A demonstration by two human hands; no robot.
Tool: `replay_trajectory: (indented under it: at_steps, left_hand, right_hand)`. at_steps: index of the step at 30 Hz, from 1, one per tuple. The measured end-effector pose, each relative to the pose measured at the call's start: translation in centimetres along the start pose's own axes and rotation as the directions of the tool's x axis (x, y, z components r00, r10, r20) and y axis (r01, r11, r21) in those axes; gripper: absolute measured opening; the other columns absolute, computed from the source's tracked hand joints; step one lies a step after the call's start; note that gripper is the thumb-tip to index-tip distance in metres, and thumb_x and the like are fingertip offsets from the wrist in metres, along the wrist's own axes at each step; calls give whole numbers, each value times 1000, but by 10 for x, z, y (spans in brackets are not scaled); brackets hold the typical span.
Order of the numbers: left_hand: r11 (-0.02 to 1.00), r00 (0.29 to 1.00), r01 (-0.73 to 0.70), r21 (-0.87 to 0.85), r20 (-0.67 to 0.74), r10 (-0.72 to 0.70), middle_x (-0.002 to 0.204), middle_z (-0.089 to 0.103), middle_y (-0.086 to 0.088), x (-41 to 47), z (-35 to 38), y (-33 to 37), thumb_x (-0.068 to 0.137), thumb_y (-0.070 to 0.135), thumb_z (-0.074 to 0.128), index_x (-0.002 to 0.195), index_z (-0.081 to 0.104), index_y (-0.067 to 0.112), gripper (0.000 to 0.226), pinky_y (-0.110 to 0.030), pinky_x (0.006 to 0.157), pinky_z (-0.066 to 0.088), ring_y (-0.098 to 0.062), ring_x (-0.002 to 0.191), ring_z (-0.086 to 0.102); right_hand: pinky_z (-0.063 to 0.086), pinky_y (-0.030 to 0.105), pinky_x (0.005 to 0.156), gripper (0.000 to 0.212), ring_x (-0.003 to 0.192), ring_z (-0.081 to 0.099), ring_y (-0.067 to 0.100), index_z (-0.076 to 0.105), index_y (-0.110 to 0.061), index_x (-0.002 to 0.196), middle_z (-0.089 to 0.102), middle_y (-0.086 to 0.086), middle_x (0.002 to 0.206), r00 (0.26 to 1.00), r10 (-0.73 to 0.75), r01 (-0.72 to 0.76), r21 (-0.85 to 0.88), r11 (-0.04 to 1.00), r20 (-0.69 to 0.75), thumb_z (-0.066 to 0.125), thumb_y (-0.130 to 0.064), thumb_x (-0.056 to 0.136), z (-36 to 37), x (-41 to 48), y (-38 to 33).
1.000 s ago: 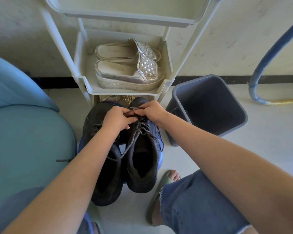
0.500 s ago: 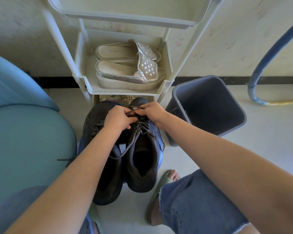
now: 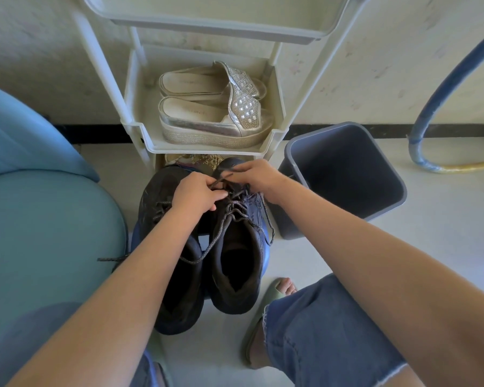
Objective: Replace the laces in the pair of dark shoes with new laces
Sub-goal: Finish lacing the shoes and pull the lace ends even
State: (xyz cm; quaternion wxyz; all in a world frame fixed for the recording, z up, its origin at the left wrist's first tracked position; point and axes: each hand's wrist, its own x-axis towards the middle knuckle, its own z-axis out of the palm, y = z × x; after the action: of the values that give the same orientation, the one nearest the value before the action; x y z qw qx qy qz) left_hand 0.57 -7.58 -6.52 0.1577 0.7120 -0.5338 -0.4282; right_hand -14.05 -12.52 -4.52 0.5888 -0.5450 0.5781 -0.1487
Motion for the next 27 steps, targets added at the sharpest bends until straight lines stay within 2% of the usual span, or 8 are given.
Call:
replay_trajectory:
  at_steps: [3,6,8,10,15,22,24,27]
  left_hand:
    - [997,999,-18,-73,-46,14,83,68,2,-3,-1,-2,91,22,61,104,71,21,16,-15,53,36,6,33,50]
    - [991,992,-56,-124,-116,42,88,66,7,-5,-3,-2,89,21,63,106,71,21,18,-8,45,37,4,32,50]
    - [987,985,-89,-132,-156,68,88,66,7,-5,-1,0,87,21,66,102,71,21,16,-6,43,37,3,31,49]
    - [987,982,-99,-127,-173,76,86,66,8,-6,3,4,85,21,69,97,69,20,13,-11,47,40,1,31,49]
    - [992,988,-66,-110,-147,49,77,62,13,-6,9,4,83,21,71,89,64,21,9,-20,50,40,0,31,50]
    - [991,988,-69,-110,-143,53,81,63,10,-9,8,3,84,19,70,91,64,21,10,-19,50,39,1,31,49]
    - [992,989,-58,-112,-140,43,84,64,10,-11,5,2,83,19,70,94,62,21,13,-18,50,39,0,32,50]
    - [996,990,-85,-40,-117,80,86,67,11,-14,0,1,84,20,69,92,65,24,10,-18,50,39,-2,33,50]
  right_hand:
    - [41,11,68,26,78,59,3,69,0,109,72,8,99,998,10,-18,-110,994,-68,70,-9,85,-21,-1,0]
    - [42,10,74,24,95,59,11,70,-4,110,70,9,111,999,33,-34,-256,966,-9,68,-8,85,-35,-7,8]
    - [43,13,81,24,90,59,11,71,-5,108,71,6,101,999,33,-26,-324,946,14,70,-8,85,-38,-10,11]
    - [42,6,71,24,80,57,7,71,-8,108,67,-2,88,997,39,-15,-353,935,62,70,-8,84,-38,-12,11]
    - [48,32,89,23,88,56,16,71,-6,104,65,7,94,996,17,24,-425,905,93,73,-8,82,-30,-13,9]
    - [48,33,82,19,83,55,17,69,-4,99,61,1,84,998,-29,51,-433,900,56,74,-12,82,-30,-14,10]
    - [48,29,79,17,79,56,13,69,-6,95,61,-4,78,997,-48,68,-420,905,58,75,-13,81,-34,-15,9]
    - [43,7,70,14,78,58,4,71,-11,95,65,-7,82,981,-42,123,-439,890,189,74,-10,81,-36,-23,10]
